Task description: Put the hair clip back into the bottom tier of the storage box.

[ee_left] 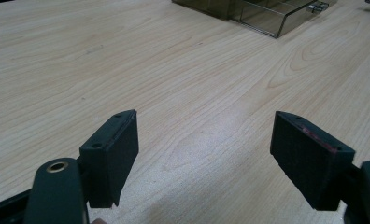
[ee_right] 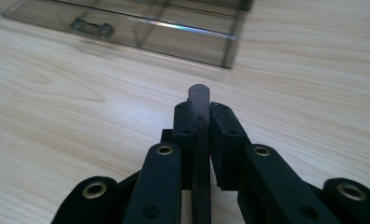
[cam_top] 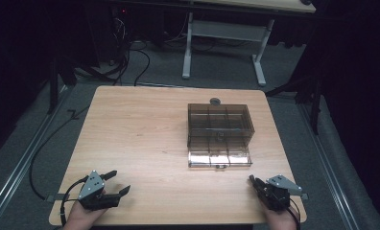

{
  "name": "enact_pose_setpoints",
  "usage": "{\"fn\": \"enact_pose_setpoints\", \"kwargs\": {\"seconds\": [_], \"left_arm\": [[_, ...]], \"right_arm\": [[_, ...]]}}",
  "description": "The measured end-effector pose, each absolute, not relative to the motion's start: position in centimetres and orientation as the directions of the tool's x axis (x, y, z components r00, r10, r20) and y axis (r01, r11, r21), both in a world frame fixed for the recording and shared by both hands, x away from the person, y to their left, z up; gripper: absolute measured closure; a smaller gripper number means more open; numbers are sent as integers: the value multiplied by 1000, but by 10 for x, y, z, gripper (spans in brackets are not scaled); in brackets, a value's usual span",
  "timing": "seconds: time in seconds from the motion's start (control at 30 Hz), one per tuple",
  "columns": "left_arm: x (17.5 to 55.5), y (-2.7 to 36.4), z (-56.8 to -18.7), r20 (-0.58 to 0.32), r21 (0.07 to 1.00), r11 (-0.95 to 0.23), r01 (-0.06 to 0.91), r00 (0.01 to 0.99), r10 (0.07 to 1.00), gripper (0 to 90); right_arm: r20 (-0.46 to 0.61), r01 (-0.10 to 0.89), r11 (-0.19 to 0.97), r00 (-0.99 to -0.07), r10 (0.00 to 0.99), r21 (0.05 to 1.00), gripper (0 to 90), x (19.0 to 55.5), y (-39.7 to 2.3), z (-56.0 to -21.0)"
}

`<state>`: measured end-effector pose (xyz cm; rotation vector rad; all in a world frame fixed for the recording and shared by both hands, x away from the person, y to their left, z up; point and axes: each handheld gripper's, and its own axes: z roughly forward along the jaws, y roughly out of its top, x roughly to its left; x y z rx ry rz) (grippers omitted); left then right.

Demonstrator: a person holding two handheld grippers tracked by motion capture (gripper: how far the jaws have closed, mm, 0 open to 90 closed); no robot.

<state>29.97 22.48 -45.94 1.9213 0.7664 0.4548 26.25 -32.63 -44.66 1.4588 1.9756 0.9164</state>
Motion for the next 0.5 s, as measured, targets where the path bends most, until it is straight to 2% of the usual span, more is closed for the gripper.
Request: {"fn": "enact_pose_setpoints", "kwargs": {"seconds": [0.5], "left_arm": [[300, 225, -459, -12, 893, -322, 315, 731, 682, 241]], "right_arm": [[25, 596, 282, -453, 891, 752, 816, 270, -273, -451]]}}
